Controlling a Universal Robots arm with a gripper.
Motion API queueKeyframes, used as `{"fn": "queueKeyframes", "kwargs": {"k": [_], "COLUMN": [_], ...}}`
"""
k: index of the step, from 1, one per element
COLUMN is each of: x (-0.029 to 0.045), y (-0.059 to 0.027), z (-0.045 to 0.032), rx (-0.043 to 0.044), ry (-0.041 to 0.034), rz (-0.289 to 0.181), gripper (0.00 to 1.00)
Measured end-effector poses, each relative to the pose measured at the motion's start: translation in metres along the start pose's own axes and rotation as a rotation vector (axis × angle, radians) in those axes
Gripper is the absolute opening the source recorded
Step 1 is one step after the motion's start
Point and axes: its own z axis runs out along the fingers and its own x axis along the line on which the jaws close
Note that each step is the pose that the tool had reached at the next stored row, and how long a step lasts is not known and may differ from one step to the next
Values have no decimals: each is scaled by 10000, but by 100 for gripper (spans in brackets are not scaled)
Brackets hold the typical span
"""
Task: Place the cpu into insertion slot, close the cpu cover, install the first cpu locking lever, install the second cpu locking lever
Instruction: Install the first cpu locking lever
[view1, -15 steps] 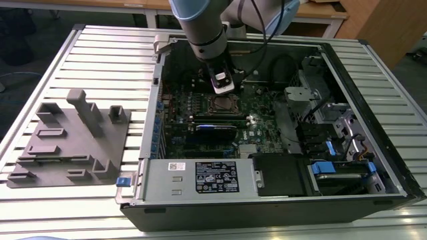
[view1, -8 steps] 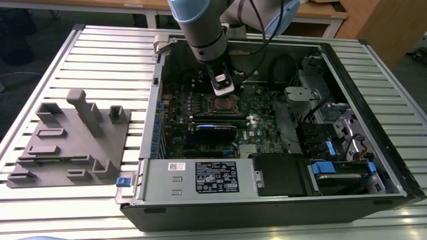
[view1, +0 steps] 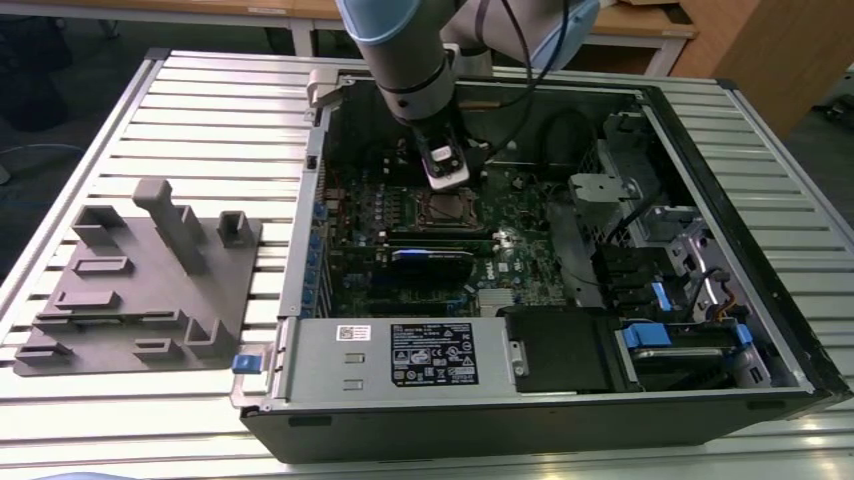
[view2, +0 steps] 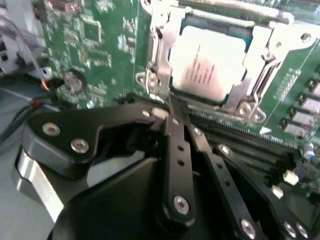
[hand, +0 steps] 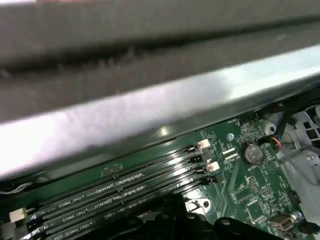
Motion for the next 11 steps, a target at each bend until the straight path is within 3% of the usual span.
{"fn": "queueKeyframes", "kwargs": {"k": [9, 11], "x": [-67, -73], "y": [72, 78], "z": [-233, -253], "rx": [-26, -25], "ry": [12, 13], "rz": [15, 20], "gripper": [11, 11]}}
